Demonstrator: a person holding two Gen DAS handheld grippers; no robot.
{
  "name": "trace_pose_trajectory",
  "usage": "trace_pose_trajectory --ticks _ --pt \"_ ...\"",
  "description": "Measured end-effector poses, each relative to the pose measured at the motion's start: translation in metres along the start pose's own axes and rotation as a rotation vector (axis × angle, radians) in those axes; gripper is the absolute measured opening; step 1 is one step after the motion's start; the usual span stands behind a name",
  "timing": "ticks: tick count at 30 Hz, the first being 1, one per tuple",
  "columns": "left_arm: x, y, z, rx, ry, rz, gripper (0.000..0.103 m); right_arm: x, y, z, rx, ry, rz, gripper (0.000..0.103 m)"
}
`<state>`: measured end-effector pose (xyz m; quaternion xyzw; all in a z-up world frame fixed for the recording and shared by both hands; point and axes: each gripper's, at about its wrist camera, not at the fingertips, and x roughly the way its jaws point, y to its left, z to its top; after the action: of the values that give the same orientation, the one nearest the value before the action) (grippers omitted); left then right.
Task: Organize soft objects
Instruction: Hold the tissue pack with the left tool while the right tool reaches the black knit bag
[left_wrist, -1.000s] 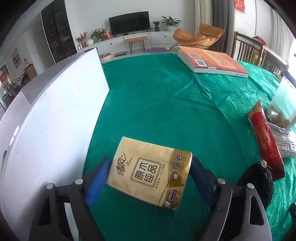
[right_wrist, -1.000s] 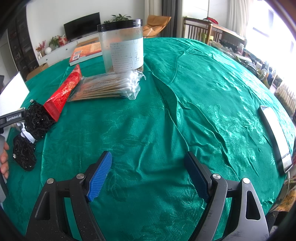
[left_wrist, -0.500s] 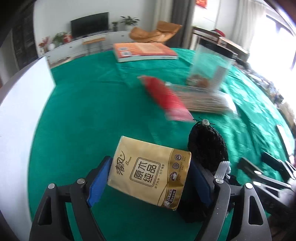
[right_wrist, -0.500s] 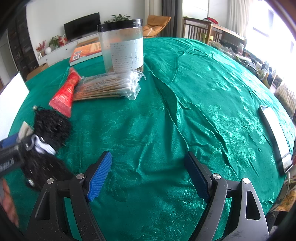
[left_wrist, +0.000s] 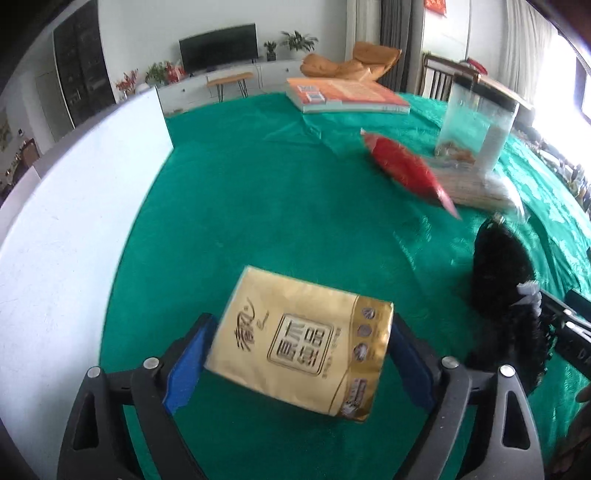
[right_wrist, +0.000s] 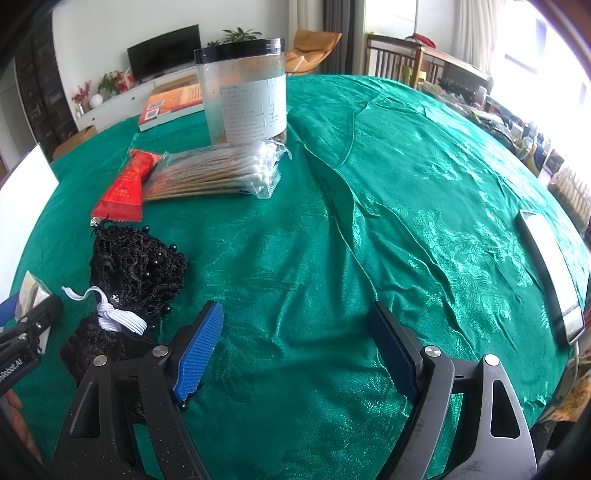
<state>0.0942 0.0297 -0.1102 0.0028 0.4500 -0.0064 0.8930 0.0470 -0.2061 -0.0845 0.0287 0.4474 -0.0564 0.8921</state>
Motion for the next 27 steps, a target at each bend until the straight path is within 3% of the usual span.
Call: trace_pose_trajectory --ticks 3,27 --pt "0.0045 0.0054 0.0001 -0.013 0.011 -0.005 0.103 0.0003 0.0001 0.0002 0.0 0.0 0.0 0.084" --pt "0.0064 0.0047 0.0008 -0.005 0.01 -0.008 0.103 0.0014 0.0004 -0.0003 -0.001 -0.002 0.0 0.084"
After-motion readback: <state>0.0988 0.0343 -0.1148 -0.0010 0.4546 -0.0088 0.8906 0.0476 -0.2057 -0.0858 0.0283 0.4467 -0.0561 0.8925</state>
